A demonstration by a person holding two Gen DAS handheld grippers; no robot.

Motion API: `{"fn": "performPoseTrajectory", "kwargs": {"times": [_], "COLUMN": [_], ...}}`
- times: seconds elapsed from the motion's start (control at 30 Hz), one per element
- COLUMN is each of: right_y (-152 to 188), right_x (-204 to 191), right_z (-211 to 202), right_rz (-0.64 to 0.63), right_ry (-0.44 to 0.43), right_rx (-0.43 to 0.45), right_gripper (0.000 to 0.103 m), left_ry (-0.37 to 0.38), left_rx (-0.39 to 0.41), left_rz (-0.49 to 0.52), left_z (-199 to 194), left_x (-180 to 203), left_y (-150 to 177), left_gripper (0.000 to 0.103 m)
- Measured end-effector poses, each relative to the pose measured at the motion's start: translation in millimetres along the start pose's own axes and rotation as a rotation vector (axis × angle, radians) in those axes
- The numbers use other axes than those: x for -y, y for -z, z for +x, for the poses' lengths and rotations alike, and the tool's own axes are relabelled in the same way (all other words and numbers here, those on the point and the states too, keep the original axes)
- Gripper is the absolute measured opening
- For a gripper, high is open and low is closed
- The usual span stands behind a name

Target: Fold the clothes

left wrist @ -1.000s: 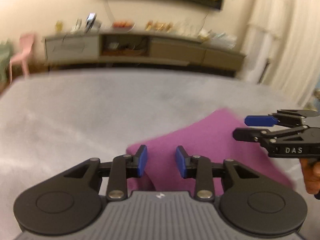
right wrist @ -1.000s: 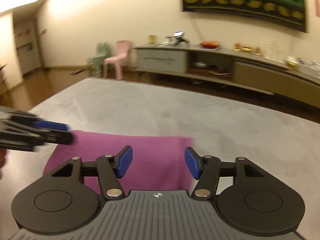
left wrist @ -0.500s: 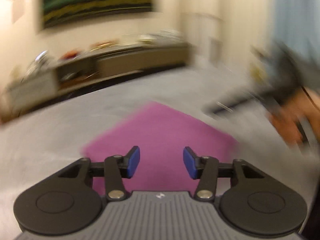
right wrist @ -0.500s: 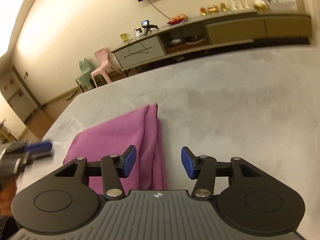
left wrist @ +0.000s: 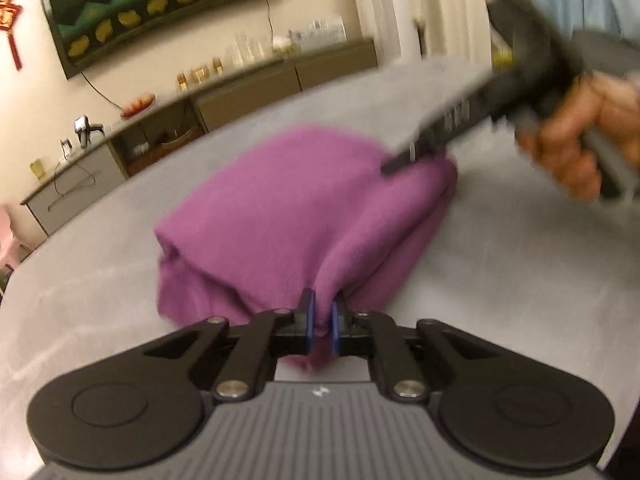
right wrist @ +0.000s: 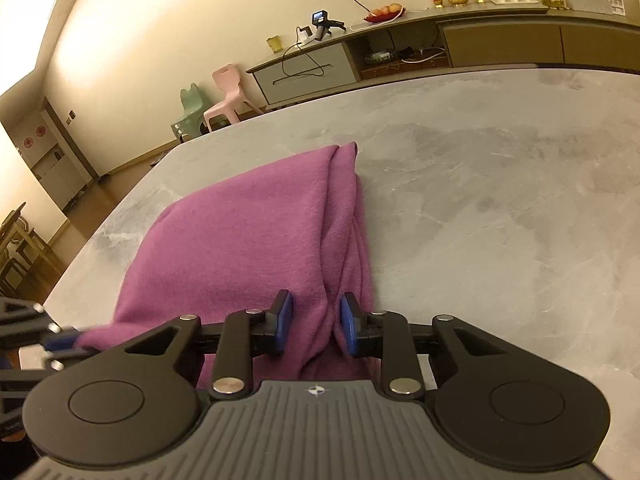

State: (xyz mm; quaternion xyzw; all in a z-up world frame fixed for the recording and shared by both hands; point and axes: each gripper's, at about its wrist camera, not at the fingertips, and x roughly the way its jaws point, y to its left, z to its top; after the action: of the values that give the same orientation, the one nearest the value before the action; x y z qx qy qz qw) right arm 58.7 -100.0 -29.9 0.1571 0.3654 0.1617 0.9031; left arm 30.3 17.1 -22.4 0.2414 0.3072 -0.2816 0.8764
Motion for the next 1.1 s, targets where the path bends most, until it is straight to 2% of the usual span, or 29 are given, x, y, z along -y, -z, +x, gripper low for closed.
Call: {"fn": "performPoseTrajectory", "kwargs": {"times": [0.07, 0.13, 0.23, 0.3, 0.37, 0.47, 0.57, 0.67, 0.77, 0.8, 0.83, 0.9, 1.03, 1.1], "right_y": [-1, -2, -3, -2, -2, -1, 0, 7, 25, 30, 36, 40, 30, 27], "right_x": [-1, -1, 0, -11, -21, -38, -54, -70, -80, -81, -80, -79, -79, -81], "right_z": [3, 8, 9, 2, -6, -17, -28, -29, -8, -1, 4, 7, -7, -17], "right_rz": [-0.008, -0.015, -0.007, -0.042, -0.078, -0.132, -0.187, -0.251, -0.318, -0.336, -0.349, -0.352, -0.312, -0.309], "right_ry": [0.000, 0.002, 0.017, 0.004, -0.010, -0.031, -0.052, -0.065, -0.034, -0.015, -0.003, 0.001, -0.002, -0.008], "right_rx": [0.002, 0.004, -0.002, 0.011, 0.025, 0.045, 0.066, 0.064, 0.020, 0.011, 0.014, 0.039, 0.037, 0.081], "right_gripper": [0.028, 0.028, 0.028, 0.035, 0.035, 0.040, 0.041, 0.040, 0.040, 0.040, 0.040, 0.041, 0.040, 0.041], "left_ry": [-0.014, -0.001, -0.006, -0.012, -0.018, 0.029, 0.105, 0.131, 0.076, 0.069, 0.055, 0.055, 0.035, 0.028], "left_rx": [0.001, -0.002, -0.032, -0.048, -0.064, -0.005, 0.085, 0.083, -0.044, -0.052, -0.038, -0.045, -0.034, -0.042], "left_rz": [0.021, -0.016, -0.061, -0.120, -0.179, -0.308, -0.461, -0.499, -0.471, -0.475, -0.490, -0.550, -0.553, -0.571], "left_z": [1, -7, -18, -28, -38, -61, -73, -52, 0, 12, 16, 16, -2, 0], "left_x": [4, -1, -9, -17, -25, -40, -61, -70, -75, -77, -80, -88, -89, -93], "left_y": [2, 1, 8, 16, 25, 22, 11, -9, -15, -13, -11, -11, -15, -15], "left_gripper": [0.008, 0.008, 0.018, 0.019, 0.019, 0.020, 0.023, 0.023, 0.025, 0.029, 0.036, 0.036, 0.036, 0.036]}}
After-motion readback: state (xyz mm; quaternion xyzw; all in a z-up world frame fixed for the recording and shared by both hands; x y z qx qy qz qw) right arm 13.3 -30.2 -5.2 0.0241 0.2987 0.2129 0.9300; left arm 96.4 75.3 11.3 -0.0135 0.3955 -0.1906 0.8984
